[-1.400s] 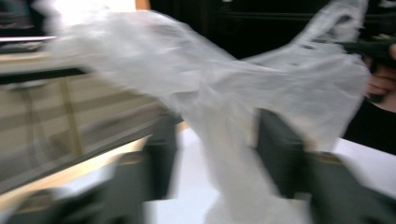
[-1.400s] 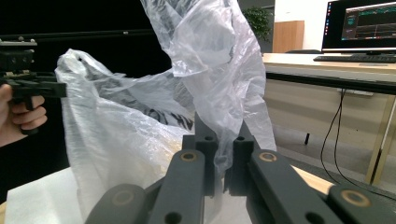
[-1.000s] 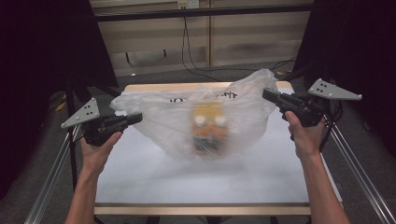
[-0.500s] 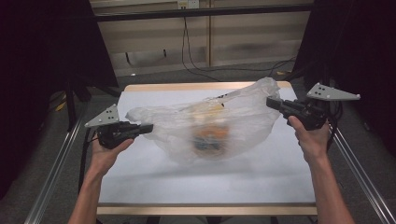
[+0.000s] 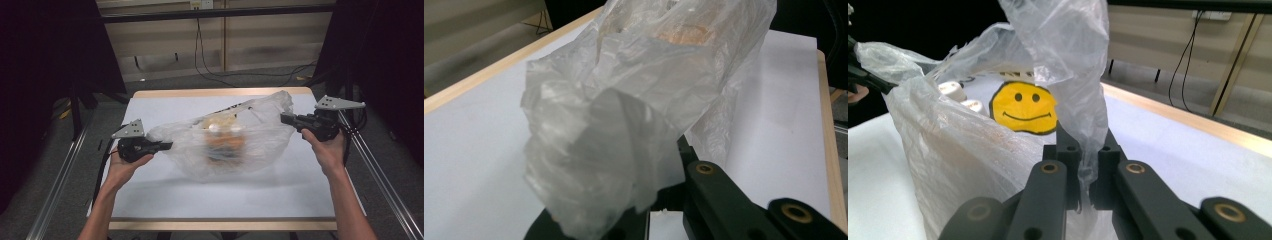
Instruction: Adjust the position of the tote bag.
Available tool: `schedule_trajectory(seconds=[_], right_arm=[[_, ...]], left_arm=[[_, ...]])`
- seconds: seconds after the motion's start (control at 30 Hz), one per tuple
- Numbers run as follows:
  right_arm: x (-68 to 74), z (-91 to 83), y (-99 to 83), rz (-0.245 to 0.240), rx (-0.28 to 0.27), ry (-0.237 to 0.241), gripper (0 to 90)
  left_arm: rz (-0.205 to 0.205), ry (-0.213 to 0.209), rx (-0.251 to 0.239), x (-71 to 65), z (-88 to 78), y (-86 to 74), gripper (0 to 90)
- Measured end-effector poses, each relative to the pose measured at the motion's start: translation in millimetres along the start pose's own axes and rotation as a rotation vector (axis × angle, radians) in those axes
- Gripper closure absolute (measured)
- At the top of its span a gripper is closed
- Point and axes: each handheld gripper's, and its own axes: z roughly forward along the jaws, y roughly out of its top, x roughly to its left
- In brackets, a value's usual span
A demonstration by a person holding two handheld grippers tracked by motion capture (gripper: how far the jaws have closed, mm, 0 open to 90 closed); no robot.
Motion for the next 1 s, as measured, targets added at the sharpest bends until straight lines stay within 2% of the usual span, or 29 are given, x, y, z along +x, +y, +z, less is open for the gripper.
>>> schedule_trajectory(seconds=[0.4, 0.53, 0.63, 0.7, 0.87, 1.0], right_arm=[[-14.0, 16.3, -19.7, 0.032, 0.114, 0.000, 86.3], [-16.5, 20.7, -25.3, 0.033, 0.147, 0.018, 86.3], [-18.2, 22.0, -28.0, 0.028, 0.172, 0.028, 86.3], [-19.7, 23.8, -30.6, 0.030, 0.195, 0.013, 86.3], [-23.7, 30.6, -39.2, 0.044, 0.228, 0.010, 86.4], [-23.2, 39.6, -45.5, 0.033, 0.276, 0.004, 86.5]], left_arm=[[0.009, -0.004, 0.082, 0.3, 13.5, -6.8, 90.0], [0.020, -0.011, 0.125, -0.2, 16.0, -8.1, 90.0], [0.019, -0.014, 0.140, 1.2, 19.1, -11.4, 90.0], [0.021, -0.007, 0.168, 2.6, 21.5, -14.3, 90.0], [0.018, -0.001, 0.194, 4.2, 26.8, -18.4, 90.0], [0.023, -0.001, 0.243, 6.0, 33.8, -24.0, 90.0]])
